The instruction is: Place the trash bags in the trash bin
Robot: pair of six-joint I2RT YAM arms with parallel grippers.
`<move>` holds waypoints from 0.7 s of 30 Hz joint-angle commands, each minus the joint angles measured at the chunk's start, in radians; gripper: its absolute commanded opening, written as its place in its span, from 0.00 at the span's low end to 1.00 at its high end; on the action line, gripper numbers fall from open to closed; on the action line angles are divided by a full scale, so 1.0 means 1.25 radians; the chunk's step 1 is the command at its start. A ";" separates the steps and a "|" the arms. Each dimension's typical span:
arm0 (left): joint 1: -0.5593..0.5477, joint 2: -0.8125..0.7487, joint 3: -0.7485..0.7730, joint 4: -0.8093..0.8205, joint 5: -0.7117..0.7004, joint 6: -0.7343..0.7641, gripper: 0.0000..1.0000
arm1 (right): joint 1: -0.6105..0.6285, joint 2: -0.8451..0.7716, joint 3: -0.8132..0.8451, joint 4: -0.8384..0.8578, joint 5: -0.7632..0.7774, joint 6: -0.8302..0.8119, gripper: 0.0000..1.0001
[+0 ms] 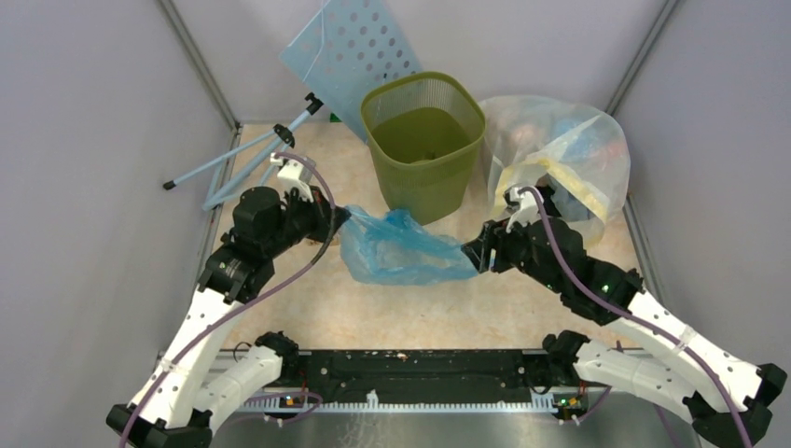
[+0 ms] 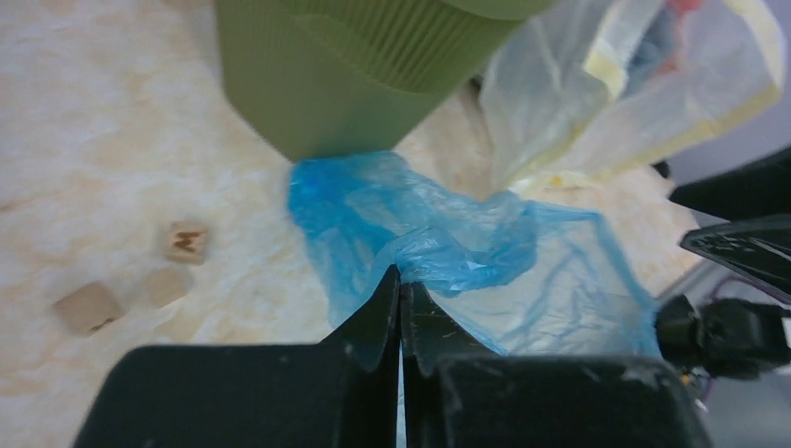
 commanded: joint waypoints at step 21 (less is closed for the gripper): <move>0.000 0.035 -0.053 0.126 0.295 -0.022 0.00 | 0.145 0.254 -0.034 0.316 -0.161 -0.315 0.71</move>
